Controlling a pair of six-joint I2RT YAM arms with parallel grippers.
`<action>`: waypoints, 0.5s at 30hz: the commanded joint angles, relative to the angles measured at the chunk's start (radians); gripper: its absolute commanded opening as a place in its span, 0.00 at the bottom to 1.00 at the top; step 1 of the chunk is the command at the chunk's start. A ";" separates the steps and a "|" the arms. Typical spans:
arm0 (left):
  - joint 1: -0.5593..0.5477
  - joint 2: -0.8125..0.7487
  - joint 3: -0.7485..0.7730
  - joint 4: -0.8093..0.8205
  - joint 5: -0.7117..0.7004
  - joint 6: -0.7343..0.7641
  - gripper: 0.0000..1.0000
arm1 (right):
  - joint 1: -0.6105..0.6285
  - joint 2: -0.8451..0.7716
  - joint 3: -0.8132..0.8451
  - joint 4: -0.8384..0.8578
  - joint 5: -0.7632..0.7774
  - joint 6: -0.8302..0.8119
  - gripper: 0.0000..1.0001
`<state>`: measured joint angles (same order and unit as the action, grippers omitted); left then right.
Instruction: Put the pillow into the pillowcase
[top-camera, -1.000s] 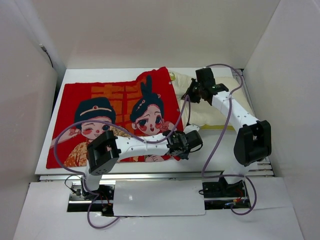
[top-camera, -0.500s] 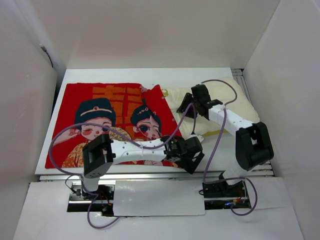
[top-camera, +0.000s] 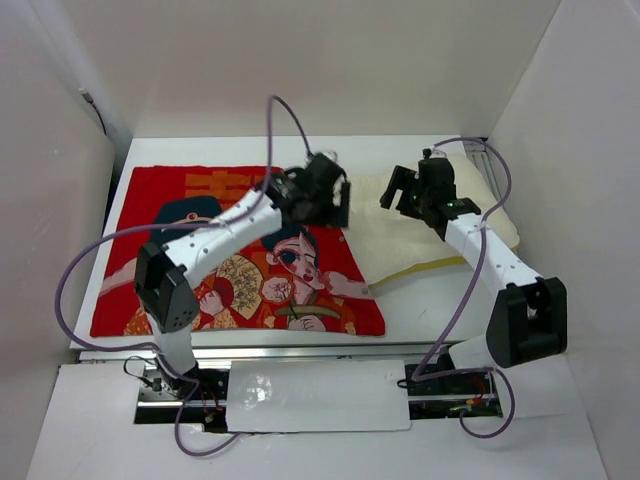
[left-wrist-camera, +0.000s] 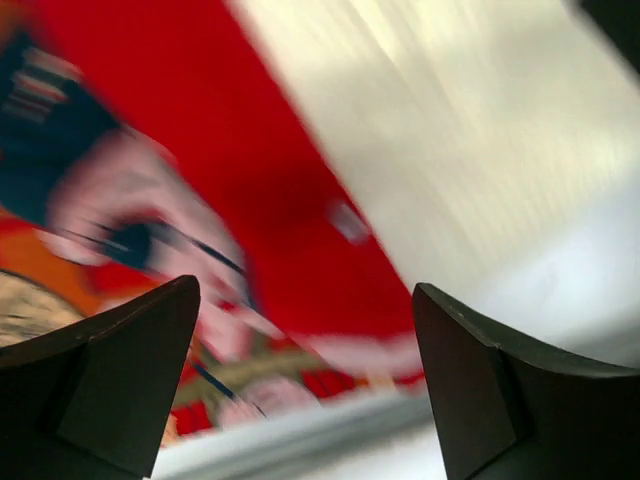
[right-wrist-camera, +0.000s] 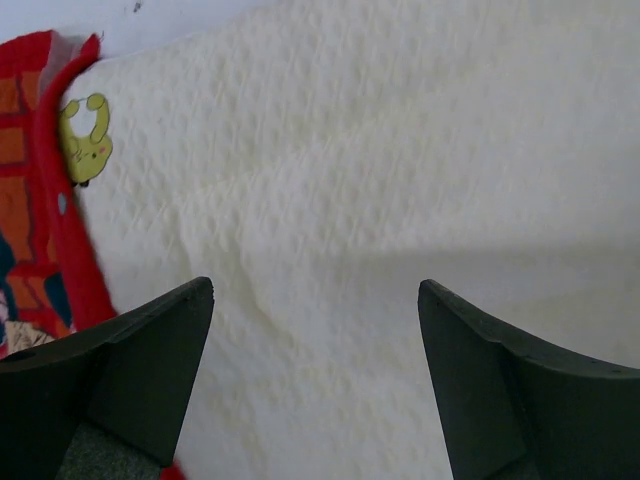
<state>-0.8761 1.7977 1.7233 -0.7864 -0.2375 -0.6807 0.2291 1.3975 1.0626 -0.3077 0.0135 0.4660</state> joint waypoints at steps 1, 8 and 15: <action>0.156 0.079 0.152 -0.043 -0.074 0.035 1.00 | -0.036 0.029 0.080 0.084 -0.035 -0.136 0.90; 0.325 0.414 0.611 -0.099 -0.048 0.167 0.99 | -0.036 0.220 0.217 0.194 -0.188 -0.348 0.90; 0.368 0.422 0.455 0.088 0.113 0.191 0.93 | -0.017 0.302 0.192 0.381 -0.386 -0.458 0.90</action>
<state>-0.5049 2.2356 2.2120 -0.7929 -0.2150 -0.5247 0.1963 1.6970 1.2598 -0.1040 -0.2436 0.0990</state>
